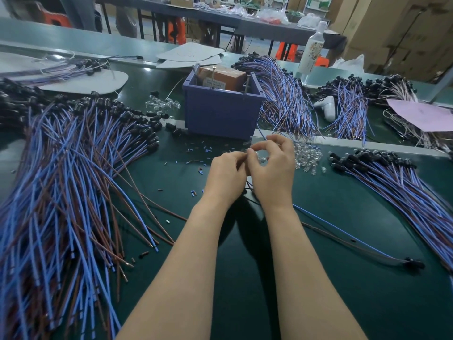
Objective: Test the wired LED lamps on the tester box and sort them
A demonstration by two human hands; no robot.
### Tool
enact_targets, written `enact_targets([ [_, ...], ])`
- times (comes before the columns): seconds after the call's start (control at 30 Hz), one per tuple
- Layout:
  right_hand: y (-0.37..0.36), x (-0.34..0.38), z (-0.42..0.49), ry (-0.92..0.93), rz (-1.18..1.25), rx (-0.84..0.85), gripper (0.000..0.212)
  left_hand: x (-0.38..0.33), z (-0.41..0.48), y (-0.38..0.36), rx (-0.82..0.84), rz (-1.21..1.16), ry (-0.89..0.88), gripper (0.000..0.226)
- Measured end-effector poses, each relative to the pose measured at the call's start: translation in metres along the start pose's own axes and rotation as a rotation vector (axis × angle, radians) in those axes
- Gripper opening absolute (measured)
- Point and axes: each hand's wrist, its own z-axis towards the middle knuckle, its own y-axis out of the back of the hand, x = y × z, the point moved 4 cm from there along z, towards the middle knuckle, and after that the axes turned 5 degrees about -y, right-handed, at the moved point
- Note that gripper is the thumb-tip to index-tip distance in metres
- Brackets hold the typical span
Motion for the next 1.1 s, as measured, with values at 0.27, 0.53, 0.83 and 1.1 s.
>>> enact_targets([
  [0.27, -0.002, 0.002, -0.001, 0.110, -0.034, 0.034, 0.006, 0.000, 0.000, 0.001, 0.007, 0.135, 0.003, 0.023],
  [0.53, 0.004, -0.005, 0.004, -0.080, 0.167, 0.050, 0.020, 0.005, 0.002, 0.005, -0.075, -0.012, 0.060, 0.024],
  [0.83, 0.000, -0.010, -0.002, -0.266, 0.159, 0.662, 0.013, 0.014, 0.005, 0.014, -0.253, -0.469, 0.189, 0.028],
  [1.1, -0.013, -0.002, 0.000, -0.249, 0.321, 0.459, 0.013, 0.009, 0.005, 0.015, -0.297, -0.691, 0.240, 0.014],
])
